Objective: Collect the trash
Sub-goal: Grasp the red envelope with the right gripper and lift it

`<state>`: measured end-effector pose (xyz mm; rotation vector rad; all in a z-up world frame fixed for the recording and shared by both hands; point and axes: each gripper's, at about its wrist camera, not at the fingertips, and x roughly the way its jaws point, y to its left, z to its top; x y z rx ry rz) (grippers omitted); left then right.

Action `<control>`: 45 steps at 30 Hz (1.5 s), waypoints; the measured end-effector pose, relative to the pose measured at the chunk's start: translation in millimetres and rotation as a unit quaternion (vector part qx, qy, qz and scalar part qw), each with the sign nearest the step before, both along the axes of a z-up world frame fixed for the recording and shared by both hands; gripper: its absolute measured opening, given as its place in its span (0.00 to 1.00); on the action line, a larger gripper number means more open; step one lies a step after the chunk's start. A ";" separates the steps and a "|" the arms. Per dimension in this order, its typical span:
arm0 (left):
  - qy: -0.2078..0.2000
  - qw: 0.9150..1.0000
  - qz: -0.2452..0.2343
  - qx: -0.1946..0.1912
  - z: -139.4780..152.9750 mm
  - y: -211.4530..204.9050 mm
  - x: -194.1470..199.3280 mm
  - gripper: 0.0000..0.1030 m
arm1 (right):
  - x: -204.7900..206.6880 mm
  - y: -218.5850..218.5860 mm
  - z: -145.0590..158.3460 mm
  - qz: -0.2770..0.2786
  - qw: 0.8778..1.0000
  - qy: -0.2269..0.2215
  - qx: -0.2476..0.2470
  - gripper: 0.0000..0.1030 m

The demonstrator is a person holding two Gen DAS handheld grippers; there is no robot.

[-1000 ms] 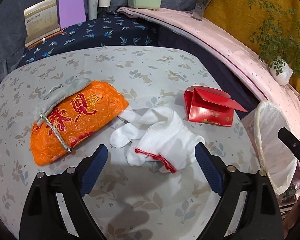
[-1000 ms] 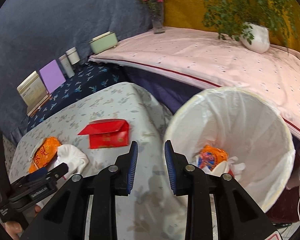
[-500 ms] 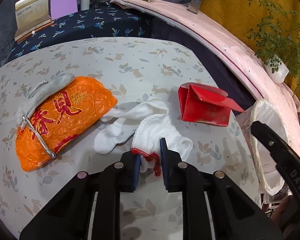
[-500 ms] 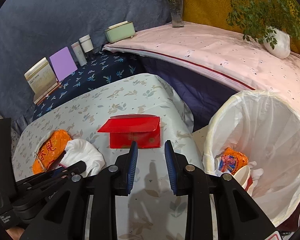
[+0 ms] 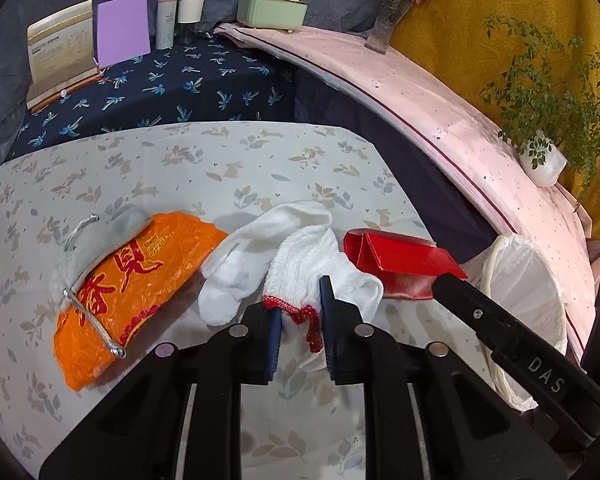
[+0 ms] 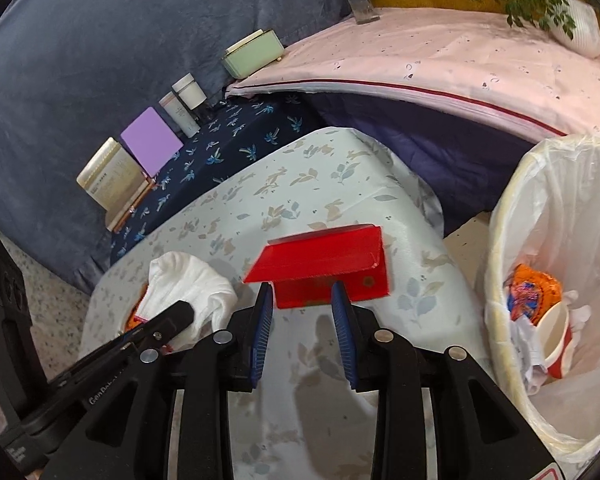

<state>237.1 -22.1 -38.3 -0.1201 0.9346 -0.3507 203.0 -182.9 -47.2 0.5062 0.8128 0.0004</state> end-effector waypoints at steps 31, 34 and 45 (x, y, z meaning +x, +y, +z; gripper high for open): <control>0.013 1.000 -0.019 0.009 -23.3 -17.3 15.3 0.17 | 37.2 -34.4 -40.2 -0.054 0.985 0.028 0.161 0.09; 0.007 1.000 -0.022 0.007 -16.7 -19.7 12.7 0.17 | 30.3 -34.9 -28.3 -0.054 0.988 0.011 0.144 0.02; -0.032 0.998 -0.052 -0.005 34.2 -47.8 -19.2 0.17 | -14.4 -43.2 43.7 -0.061 0.997 -0.039 0.027 0.02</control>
